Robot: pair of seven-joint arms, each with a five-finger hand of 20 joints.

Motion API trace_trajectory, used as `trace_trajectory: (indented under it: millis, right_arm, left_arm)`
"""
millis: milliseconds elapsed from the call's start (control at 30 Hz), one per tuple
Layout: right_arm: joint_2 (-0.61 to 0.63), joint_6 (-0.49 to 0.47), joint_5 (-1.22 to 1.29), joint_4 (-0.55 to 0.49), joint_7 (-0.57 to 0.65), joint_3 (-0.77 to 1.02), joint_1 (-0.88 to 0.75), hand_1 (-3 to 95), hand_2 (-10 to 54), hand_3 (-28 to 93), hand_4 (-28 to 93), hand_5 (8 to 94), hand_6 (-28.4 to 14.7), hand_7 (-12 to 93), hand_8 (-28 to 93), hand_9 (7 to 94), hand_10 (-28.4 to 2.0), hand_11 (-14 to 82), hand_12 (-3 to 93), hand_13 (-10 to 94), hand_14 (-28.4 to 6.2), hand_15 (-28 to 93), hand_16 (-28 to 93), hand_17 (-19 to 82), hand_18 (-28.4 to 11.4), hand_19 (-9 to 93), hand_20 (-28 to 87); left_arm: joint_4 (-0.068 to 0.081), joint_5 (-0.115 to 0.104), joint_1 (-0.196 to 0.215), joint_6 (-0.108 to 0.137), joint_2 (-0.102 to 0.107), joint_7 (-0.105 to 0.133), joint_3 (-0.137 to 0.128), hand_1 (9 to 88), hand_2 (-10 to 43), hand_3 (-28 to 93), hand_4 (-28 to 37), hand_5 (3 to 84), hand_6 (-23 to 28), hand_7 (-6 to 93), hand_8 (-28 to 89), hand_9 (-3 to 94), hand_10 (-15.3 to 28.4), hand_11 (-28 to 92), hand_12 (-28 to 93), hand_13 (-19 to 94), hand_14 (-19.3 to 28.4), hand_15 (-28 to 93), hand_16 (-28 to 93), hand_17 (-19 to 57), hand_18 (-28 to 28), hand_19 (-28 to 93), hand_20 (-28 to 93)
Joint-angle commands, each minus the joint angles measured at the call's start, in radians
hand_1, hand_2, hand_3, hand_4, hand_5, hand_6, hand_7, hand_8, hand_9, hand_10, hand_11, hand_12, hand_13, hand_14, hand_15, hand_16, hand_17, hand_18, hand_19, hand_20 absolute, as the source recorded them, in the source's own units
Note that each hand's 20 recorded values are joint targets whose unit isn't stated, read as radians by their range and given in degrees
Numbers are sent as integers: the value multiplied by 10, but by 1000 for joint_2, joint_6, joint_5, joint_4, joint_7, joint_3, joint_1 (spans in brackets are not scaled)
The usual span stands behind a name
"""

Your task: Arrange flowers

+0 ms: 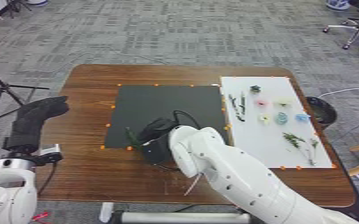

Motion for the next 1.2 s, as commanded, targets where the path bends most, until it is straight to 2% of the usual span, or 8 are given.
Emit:
trace_trajectory:
  millis: [33,100,167,200,267,533,733,1200]
  right_arm:
    - [7,-34,39,-29,-36,12,-5,573,-51,500,-32,624,-85,208,213,788,-159,130,168,937,-31,449,287,733,-45,751,494]
    - [37,-49,30,-58,-61,9,-12,472,-22,557,-51,615,-84,205,137,764,-167,133,154,937,-36,432,303,723,-52,762,487]
    - [77,-39,3,-97,-80,-4,-18,388,21,581,-58,614,-79,219,-7,753,-173,130,154,937,-39,422,311,716,-58,776,474]
    - [92,-60,-15,-113,-86,-4,-25,357,42,578,-61,613,-78,222,-37,748,-178,126,154,937,-44,415,317,711,-63,785,468]
    - [130,-66,-41,-148,-93,-12,-31,330,57,573,-60,617,-76,221,-48,740,-181,122,156,937,-49,411,322,703,-70,798,457]
    - [181,-159,4,-207,-35,16,-72,296,72,550,-56,640,-87,139,-45,718,-197,100,150,937,-62,392,330,695,-75,828,386]
    - [162,-225,7,-183,-4,26,-80,285,78,533,-54,632,-102,79,-42,695,-209,87,141,935,-72,371,330,693,-79,823,360]
    - [82,-277,46,-129,3,15,-56,289,89,500,-46,609,-118,63,-42,670,-220,84,132,927,-77,366,327,690,-79,819,337]
  left_arm:
    - [-8,8,9,-20,-12,-8,-4,229,93,673,-283,538,18,156,-70,513,148,230,149,413,185,282,9,90,120,105,196]
    - [-11,9,16,-24,-20,-8,-11,230,90,675,-283,536,18,156,-70,512,148,230,150,412,185,282,10,89,120,106,196]
    - [-11,10,19,-27,-21,-9,-15,230,89,676,-283,536,18,156,-70,512,148,230,150,412,185,282,9,89,120,106,196]
    - [-16,9,30,-25,-26,-8,-23,231,88,675,-283,536,18,156,-69,512,148,230,150,412,184,281,9,89,120,106,195]
    - [-12,6,29,-27,-27,-8,-23,232,86,675,-283,535,18,156,-70,513,148,230,149,411,185,281,9,89,120,106,195]
    - [-11,11,25,-38,-29,-14,-25,234,82,673,-283,534,19,156,-69,511,148,230,149,411,185,280,9,88,120,106,194]
    - [-11,14,21,-45,-31,-10,-20,234,81,673,-283,532,20,156,-70,510,147,230,149,411,185,280,10,88,120,106,193]
    - [-6,16,0,-53,-27,-14,-2,237,78,672,-283,527,21,155,-69,506,146,229,150,410,184,279,10,87,121,107,193]
